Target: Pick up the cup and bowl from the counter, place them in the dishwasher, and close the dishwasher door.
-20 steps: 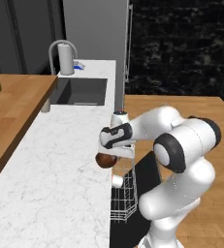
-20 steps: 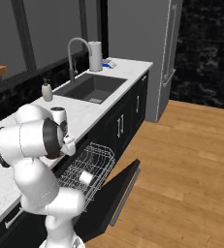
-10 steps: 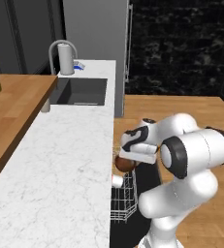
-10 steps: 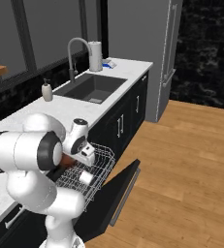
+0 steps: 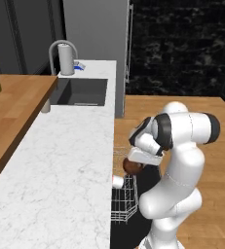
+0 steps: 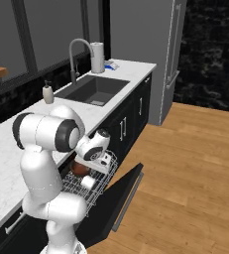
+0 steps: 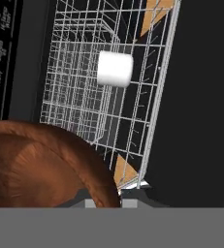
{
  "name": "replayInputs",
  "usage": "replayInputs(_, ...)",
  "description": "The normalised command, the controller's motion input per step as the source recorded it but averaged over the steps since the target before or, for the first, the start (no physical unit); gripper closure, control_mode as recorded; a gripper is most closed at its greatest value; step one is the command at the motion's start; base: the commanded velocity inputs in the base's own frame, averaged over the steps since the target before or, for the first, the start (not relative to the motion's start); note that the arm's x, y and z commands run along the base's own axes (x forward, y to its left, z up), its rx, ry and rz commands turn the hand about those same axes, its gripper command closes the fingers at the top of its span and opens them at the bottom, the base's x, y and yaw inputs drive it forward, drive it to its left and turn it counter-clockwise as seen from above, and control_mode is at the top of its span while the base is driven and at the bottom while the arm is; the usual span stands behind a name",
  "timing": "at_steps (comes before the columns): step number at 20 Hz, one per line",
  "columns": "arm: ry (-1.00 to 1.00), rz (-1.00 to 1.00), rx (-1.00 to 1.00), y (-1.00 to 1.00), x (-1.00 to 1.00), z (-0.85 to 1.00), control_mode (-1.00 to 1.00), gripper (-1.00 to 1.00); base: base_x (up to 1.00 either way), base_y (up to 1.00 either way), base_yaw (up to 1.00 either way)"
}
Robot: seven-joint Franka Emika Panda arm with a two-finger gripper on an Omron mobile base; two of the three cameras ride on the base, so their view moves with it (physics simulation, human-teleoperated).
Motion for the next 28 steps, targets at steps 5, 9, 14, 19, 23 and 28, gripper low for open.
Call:
replayInputs(5, -0.02, 0.11, 0.08, 0.0, 0.44, -0.55, -1.0, 1.0, 0.0, 0.0, 0.0)
replayInputs(9, -0.08, 0.1, 0.04, 0.0, 0.26, -0.51, -1.0, 1.0, 0.0, 0.0, 0.0)
replayInputs(14, -0.11, 0.05, 0.0, 0.11, 0.25, -0.41, -1.0, 1.0, 0.0, 0.0, 0.0)
replayInputs(19, -0.13, 0.01, 0.0, 0.09, 0.3, -0.42, -1.0, 1.0, 0.0, 0.0, 0.0)
replayInputs(23, -0.14, 0.04, 0.0, 0.02, 0.1, -0.59, -1.0, 1.0, 0.0, 0.0, 0.0)
replayInputs(28, -0.14, 0.04, 0.0, 0.08, 0.08, -0.52, -1.0, 1.0, 0.0, 0.0, 0.0)
